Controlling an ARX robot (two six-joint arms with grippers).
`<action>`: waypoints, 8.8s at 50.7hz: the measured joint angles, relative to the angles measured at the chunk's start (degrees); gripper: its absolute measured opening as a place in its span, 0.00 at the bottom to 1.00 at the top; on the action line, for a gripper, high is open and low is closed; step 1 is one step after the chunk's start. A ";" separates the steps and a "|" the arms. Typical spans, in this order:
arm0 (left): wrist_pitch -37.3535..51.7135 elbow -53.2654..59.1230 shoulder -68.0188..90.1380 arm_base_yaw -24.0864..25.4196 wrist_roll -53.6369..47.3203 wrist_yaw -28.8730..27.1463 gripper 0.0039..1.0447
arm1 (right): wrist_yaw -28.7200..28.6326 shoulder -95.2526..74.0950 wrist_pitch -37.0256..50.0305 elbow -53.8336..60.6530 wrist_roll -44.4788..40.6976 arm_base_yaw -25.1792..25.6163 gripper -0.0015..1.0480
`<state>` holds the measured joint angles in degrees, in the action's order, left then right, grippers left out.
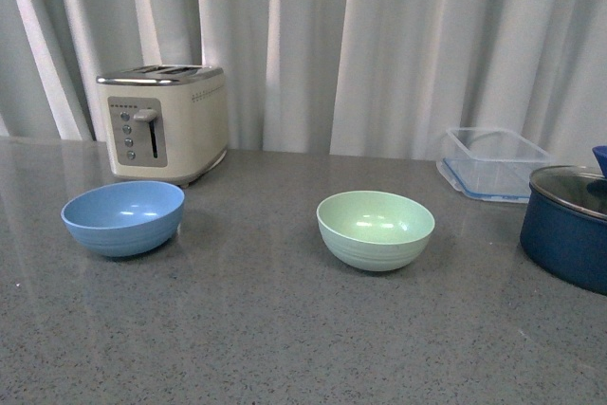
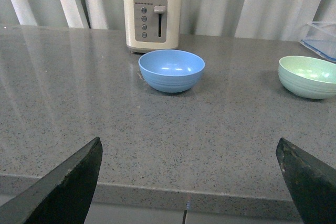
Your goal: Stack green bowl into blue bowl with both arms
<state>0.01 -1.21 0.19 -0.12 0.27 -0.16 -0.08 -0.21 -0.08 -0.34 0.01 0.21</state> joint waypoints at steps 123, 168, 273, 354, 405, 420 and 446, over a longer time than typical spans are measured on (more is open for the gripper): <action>-12.24 -90.18 121.07 3.74 4.79 -11.37 0.94 | 0.00 0.00 0.00 0.02 0.00 0.00 0.90; -13.44 -91.73 121.17 3.28 8.94 -10.75 0.04 | 0.00 0.00 0.00 0.02 0.00 0.00 0.90; -18.67 -103.80 128.56 -12.83 17.88 -11.43 0.22 | 0.00 0.00 0.00 0.02 0.00 0.00 0.90; 52.57 -22.86 77.24 -5.25 0.15 -4.68 0.03 | 0.00 0.00 0.00 0.02 0.00 0.00 0.90; 40.39 -0.07 41.62 -0.02 0.15 0.04 0.03 | 0.00 0.00 0.00 0.02 0.00 0.00 0.90; 29.62 -0.02 29.73 -0.02 0.15 0.02 0.03 | 0.00 0.00 0.00 0.02 0.00 0.00 0.90; 17.49 0.00 17.11 -0.02 0.15 0.02 0.03 | 0.00 0.00 0.00 0.02 0.00 0.00 0.90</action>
<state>17.50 -1.21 17.30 -0.14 0.43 -0.14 -0.08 -0.21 -0.08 -0.32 0.01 0.21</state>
